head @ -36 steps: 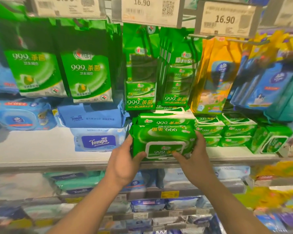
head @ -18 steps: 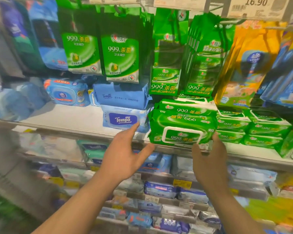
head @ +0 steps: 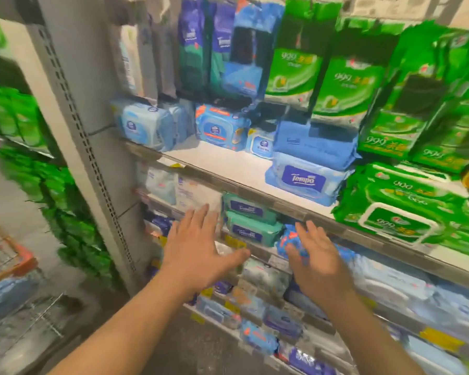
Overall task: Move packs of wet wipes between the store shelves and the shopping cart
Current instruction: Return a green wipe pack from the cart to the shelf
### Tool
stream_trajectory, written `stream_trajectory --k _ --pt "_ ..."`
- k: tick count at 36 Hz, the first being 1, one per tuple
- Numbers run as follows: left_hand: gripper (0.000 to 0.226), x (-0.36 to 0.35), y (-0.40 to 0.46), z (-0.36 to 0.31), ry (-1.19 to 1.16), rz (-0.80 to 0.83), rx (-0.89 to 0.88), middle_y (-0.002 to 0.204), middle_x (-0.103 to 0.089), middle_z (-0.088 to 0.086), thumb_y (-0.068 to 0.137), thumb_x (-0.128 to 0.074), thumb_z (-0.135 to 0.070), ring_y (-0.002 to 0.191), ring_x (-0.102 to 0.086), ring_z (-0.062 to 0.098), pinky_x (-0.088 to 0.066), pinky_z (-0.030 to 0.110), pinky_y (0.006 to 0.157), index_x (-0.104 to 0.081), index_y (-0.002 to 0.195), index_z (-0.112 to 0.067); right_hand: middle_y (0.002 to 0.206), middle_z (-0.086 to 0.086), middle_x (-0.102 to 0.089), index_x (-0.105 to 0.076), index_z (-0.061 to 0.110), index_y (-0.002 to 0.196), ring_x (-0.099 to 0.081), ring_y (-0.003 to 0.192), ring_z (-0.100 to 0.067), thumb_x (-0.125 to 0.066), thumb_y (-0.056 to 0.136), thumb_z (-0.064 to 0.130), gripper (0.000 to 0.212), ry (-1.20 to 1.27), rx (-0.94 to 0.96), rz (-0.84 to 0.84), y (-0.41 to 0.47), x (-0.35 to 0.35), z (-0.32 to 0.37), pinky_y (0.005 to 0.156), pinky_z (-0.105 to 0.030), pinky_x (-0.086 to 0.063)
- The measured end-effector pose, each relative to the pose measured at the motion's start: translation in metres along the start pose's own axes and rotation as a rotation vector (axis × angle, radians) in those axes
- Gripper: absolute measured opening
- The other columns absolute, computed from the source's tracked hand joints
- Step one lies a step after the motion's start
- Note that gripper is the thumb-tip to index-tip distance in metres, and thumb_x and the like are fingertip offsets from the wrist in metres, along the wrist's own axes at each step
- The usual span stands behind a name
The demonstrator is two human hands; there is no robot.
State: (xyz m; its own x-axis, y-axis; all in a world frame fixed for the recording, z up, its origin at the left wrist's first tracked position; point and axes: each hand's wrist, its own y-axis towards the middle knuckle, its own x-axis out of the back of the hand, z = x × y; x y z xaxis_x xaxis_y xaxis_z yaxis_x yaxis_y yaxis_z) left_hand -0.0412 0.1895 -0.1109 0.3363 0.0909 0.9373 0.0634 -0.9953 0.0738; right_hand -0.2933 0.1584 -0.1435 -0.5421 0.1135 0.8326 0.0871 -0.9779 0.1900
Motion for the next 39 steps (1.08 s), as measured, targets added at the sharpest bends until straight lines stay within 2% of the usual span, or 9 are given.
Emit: stream_trajectory --k 4,8,17,21,24,28,33,36,39 --pt "0.114 0.025 -0.03 0.071 0.045 -0.016 0.119 0.167 -0.011 -0.004 0.066 -0.029 -0.098 0.154 -0.007 0.022 -0.016 0.051 0.122 -0.023 0.157 -0.029 0.161 -0.009 -0.036 -0.054 0.022 0.147 -0.029 0.152 -0.027 -0.053 0.096 0.055 0.06 -0.05 0.037 0.047 0.001 -0.036 0.064 0.123 -0.033 -0.015" --pt "0.125 0.057 -0.065 0.151 0.041 -0.003 0.277 0.167 -0.007 -0.003 0.058 -0.02 -0.101 0.154 -0.004 0.023 -0.014 0.051 0.123 -0.017 0.159 -0.027 0.167 -0.006 -0.023 -0.039 0.024 0.156 -0.018 0.156 -0.024 -0.052 0.1 0.05 0.063 -0.159 0.114 0.234 0.011 -0.077 0.149 0.126 -0.032 -0.009" --pt "0.123 0.11 -0.151 0.3 0.02 -0.086 0.567 0.167 -0.011 -0.003 0.06 -0.028 -0.101 0.154 -0.008 0.023 -0.019 0.052 0.121 -0.018 0.158 -0.028 0.165 -0.005 -0.03 -0.042 0.026 0.154 -0.024 0.154 -0.023 -0.05 0.099 0.056 0.064 -0.188 0.386 0.36 -0.011 -0.172 0.328 0.125 -0.037 -0.018" --pt "0.119 0.124 -0.187 0.357 -0.018 -0.126 0.691 0.166 -0.013 -0.003 0.06 -0.029 -0.101 0.153 -0.011 0.024 -0.022 0.053 0.12 -0.017 0.157 -0.032 0.168 -0.001 -0.021 -0.033 0.03 0.158 -0.017 0.156 -0.022 -0.044 0.098 0.063 0.069 -0.212 0.503 0.47 -0.02 -0.213 0.391 0.125 -0.037 -0.017" --pt "0.119 0.132 -0.212 0.397 -0.032 -0.164 0.797 0.165 -0.017 -0.004 0.058 -0.025 -0.102 0.152 -0.015 0.023 -0.025 0.053 0.119 -0.019 0.155 -0.034 0.163 -0.007 -0.034 -0.035 0.031 0.157 -0.027 0.152 -0.027 -0.026 0.09 0.081 0.084 -0.259 0.619 0.5 -0.024 -0.248 0.433 0.124 -0.043 -0.026" --pt "0.119 0.142 -0.242 0.435 -0.063 -0.184 0.902 0.167 -0.008 -0.005 0.062 -0.029 -0.1 0.154 -0.006 0.022 -0.02 0.052 0.122 -0.011 0.158 -0.032 0.168 -0.004 -0.023 -0.032 0.033 0.158 -0.018 0.156 -0.025 -0.041 0.096 0.067 0.071 -0.246 0.698 0.552 -0.036 -0.282 0.489 0.126 -0.042 -0.02" --pt "0.123 0.154 -0.27 0.488 -0.067 -0.179 1.036 0.168 -0.006 -0.003 0.062 -0.027 -0.102 0.154 -0.005 0.025 -0.018 0.051 0.123 -0.01 0.159 -0.028 0.17 0.001 -0.013 -0.024 0.035 0.16 -0.007 0.157 -0.022 -0.038 0.097 0.068 0.072 -0.21 0.799 0.673 -0.044 -0.331 0.558 0.127 -0.043 -0.014" --pt "0.119 0.16 -0.277 0.519 -0.036 -0.216 1.097 0.166 -0.014 -0.003 0.063 -0.028 -0.1 0.152 -0.013 0.024 -0.022 0.05 0.122 -0.016 0.157 -0.029 0.168 -0.005 -0.021 -0.032 0.029 0.159 -0.014 0.156 -0.024 -0.043 0.098 0.064 0.071 -0.165 0.897 0.676 -0.044 -0.366 0.589 0.126 -0.041 -0.018" --pt "0.13 0.166 -0.278 0.558 -0.012 -0.257 1.14 0.161 -0.028 -0.002 0.05 -0.011 -0.107 0.148 -0.024 0.024 -0.029 0.049 0.118 -0.028 0.153 -0.03 0.167 -0.007 -0.023 -0.034 0.029 0.158 -0.018 0.155 -0.024 -0.044 0.098 0.063 0.07 -0.13 0.938 0.709 -0.038 -0.4 0.62 0.125 -0.041 -0.021"
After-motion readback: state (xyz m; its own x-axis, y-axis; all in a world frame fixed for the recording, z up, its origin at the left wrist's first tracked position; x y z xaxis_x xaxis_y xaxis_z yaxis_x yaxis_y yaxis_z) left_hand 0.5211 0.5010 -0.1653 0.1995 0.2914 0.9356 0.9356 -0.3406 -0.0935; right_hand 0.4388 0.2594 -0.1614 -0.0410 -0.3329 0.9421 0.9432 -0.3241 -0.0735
